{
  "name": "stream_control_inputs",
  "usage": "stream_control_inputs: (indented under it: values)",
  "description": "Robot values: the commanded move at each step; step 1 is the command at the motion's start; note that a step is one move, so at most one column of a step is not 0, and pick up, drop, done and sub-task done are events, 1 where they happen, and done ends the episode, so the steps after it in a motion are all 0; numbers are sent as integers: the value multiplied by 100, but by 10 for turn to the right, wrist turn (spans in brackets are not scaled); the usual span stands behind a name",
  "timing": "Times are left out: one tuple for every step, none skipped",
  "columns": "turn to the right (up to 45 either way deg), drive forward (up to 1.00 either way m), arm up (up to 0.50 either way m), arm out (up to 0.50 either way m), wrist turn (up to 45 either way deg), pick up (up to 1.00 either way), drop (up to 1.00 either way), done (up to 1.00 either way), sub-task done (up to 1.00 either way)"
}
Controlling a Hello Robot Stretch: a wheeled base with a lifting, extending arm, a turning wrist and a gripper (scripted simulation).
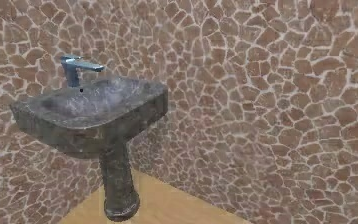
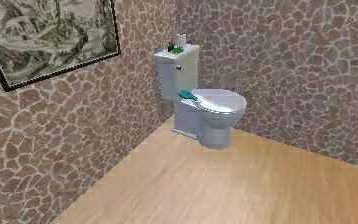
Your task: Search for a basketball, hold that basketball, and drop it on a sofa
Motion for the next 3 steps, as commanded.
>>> stream_control_inputs:
  values:
    - [-450, 0, 0, 0, 0, 0, 0, 0, 0]
    - [-450, 0, 0, 0, 0, 0, 0, 0, 0]
    - [-390, 0, 0, 0, 0, 0, 0, 0, 0]
